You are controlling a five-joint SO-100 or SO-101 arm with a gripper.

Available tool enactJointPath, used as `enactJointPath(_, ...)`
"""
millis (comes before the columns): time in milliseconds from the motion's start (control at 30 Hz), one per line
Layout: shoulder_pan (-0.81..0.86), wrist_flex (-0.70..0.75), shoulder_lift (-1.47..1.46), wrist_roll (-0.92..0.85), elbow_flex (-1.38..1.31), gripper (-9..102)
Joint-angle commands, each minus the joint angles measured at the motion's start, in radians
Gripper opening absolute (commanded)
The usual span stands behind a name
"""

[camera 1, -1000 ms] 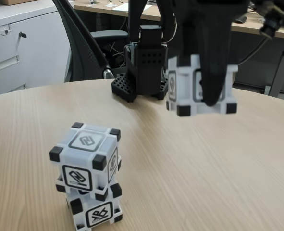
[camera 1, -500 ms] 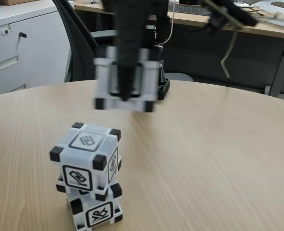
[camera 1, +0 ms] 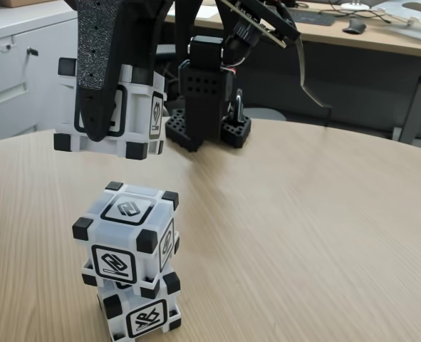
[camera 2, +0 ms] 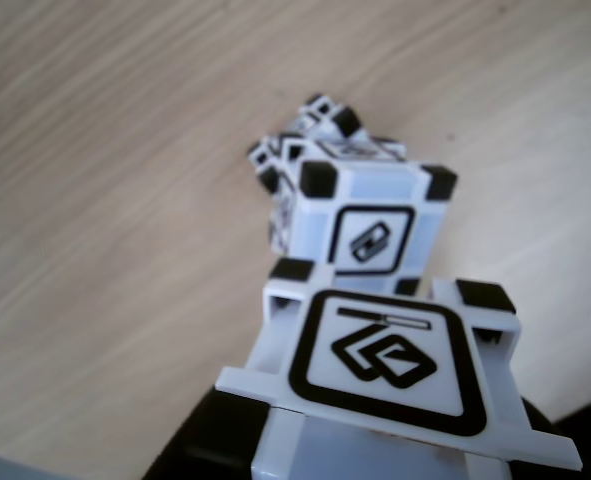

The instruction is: Stack cubes from left to right.

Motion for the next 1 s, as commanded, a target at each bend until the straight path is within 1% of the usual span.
enactJointPath(0,0.011,-0.009,0.041,-0.008,-0.021,3)
enactJointPath(300,0.011,-0.009,-0.046,0.009,-0.026,3)
enactJointPath(667,0.006,-0.011,-0.051,-0.008,-0.029,3)
enactJointPath(967,0.005,-0.015,-0.106,-0.003,-0.184,3)
